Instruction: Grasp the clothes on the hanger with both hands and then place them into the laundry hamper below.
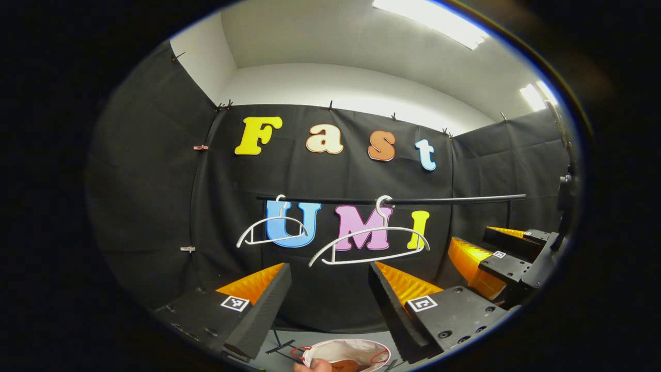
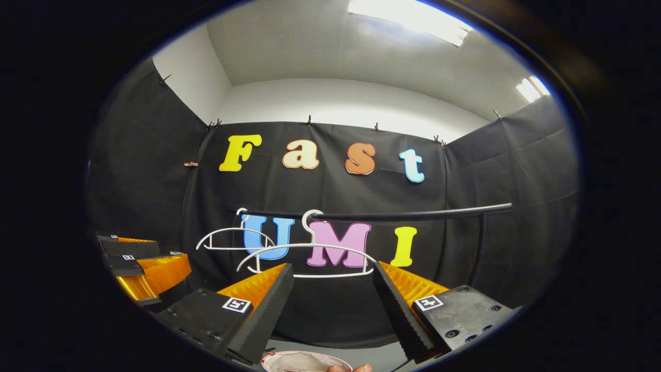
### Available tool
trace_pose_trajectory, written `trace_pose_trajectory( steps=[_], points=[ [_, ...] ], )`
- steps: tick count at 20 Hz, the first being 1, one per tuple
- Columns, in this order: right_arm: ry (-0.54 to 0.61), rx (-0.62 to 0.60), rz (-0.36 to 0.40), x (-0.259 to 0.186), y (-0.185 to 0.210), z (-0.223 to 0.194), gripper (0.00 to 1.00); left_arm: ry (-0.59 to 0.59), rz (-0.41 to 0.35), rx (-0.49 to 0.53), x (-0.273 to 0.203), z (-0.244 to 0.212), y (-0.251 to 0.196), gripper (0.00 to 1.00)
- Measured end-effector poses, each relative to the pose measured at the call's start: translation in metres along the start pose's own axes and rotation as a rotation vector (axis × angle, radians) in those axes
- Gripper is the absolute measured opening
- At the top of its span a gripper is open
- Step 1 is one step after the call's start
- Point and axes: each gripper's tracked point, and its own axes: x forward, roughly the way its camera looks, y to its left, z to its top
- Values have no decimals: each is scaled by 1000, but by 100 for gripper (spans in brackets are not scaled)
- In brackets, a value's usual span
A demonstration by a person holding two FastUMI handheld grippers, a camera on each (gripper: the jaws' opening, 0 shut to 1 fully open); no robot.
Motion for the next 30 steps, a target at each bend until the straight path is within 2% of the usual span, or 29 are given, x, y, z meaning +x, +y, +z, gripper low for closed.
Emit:
trace_pose_trajectory(
  steps=[22, 30],
  points=[
    [7, -1, -8, -12, -1, -2, 98, -1, 44, 3, -10, -1, 10, 95],
    [25, 5, -3, -16, -1, -5, 99, -1, 77, 49, -13, -5, 15, 95]
  ],
)
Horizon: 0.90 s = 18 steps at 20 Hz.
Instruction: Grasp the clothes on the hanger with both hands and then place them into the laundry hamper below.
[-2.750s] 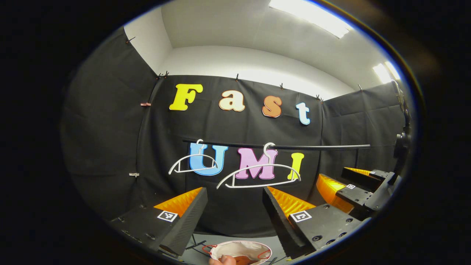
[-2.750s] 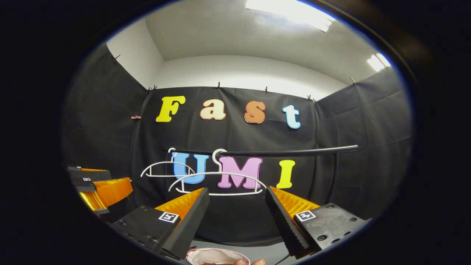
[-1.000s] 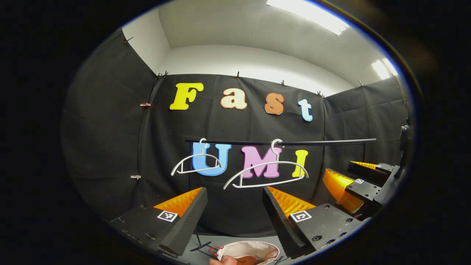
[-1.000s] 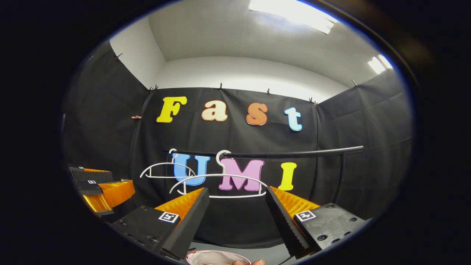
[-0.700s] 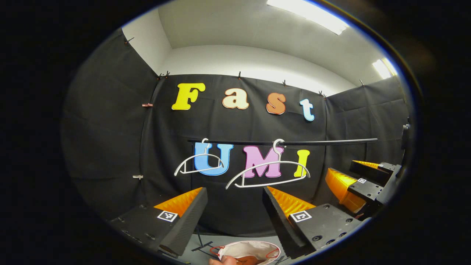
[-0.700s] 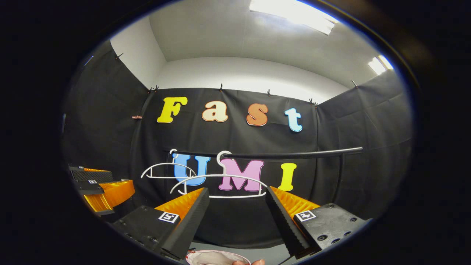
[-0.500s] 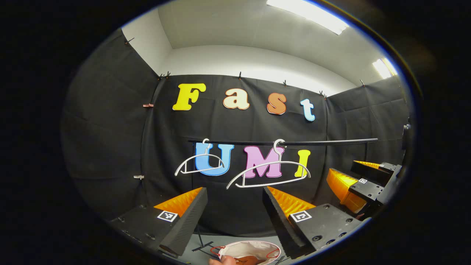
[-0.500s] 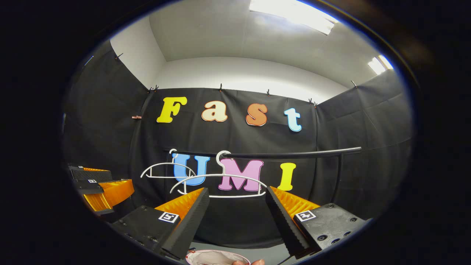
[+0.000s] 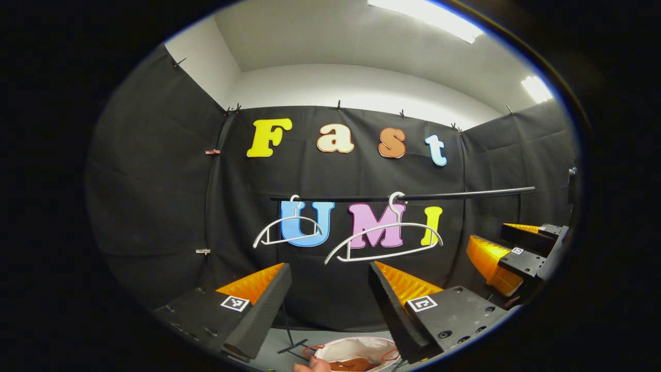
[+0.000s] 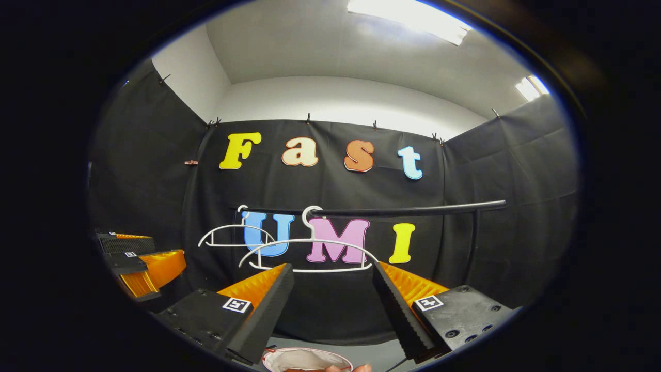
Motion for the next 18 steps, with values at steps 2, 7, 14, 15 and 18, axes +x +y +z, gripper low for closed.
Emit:
trace_pose_trajectory(
  steps=[2, 7, 14, 15, 18],
  points=[
    [6, -2, 4, -2, 1, -2, 99, -4, 0, 3, -1, 1, 0, 95],
    [17, -10, 11, -3, 2, -5, 99, -5, 5, 0, 0, -2, -1, 95],
    [16, -22, 12, -2, 0, -4, 98, -2, 17, 1, 1, -2, 4, 95],
    [15, -21, 12, -1, -1, -4, 98, -2, 19, 0, 1, -2, 5, 95],
    [11, -19, 13, 0, 0, -3, 99, -5, 19, -4, 1, -1, 5, 95]
  ],
)
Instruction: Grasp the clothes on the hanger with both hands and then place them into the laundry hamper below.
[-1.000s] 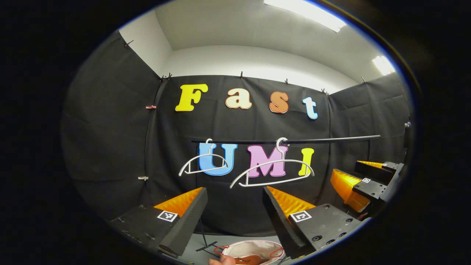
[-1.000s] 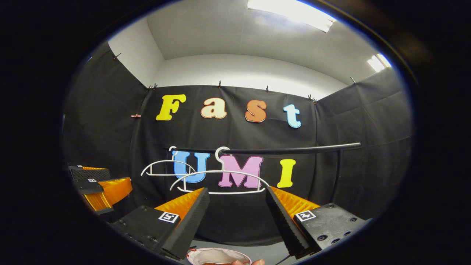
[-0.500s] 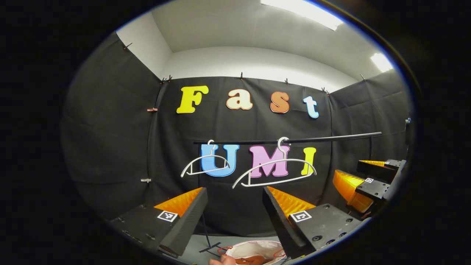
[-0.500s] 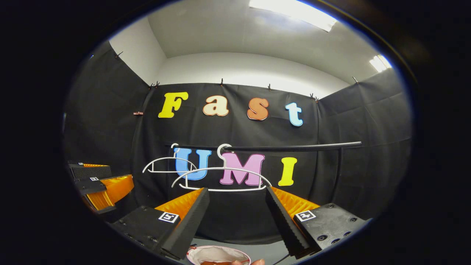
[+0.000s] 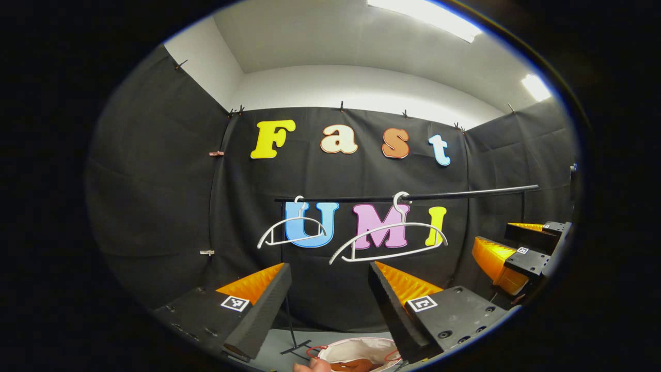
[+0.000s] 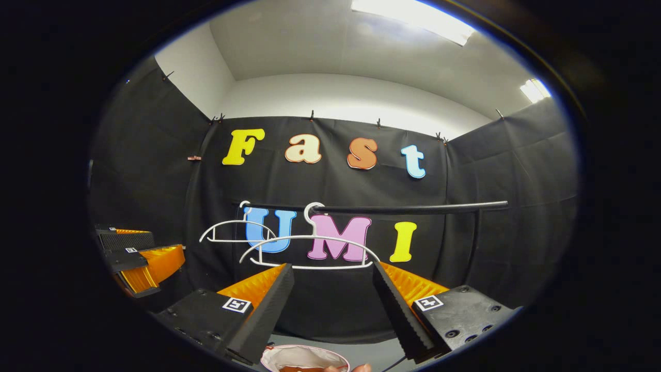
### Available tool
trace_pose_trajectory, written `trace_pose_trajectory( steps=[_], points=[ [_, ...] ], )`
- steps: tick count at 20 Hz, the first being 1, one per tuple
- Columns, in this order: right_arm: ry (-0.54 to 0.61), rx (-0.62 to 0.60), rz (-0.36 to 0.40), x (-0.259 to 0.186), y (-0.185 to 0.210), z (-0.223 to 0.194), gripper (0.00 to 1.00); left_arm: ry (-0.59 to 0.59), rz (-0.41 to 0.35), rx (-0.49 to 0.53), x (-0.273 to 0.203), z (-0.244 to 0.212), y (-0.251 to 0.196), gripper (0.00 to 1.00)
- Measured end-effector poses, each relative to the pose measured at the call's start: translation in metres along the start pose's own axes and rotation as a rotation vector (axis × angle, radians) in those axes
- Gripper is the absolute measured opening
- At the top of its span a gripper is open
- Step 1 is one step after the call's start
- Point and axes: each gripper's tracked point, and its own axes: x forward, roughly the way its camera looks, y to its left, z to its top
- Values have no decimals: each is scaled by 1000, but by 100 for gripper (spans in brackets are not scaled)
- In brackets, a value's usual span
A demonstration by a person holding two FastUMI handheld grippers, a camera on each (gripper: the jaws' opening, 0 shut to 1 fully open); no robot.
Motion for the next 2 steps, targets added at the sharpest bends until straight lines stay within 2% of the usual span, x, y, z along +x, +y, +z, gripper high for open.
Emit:
trace_pose_trajectory(
  steps=[2],
  points=[
    [3, -1, -1, 0, 0, -2, 98, -4, -2, 1, 1, 0, 0, 95]
  ],
)
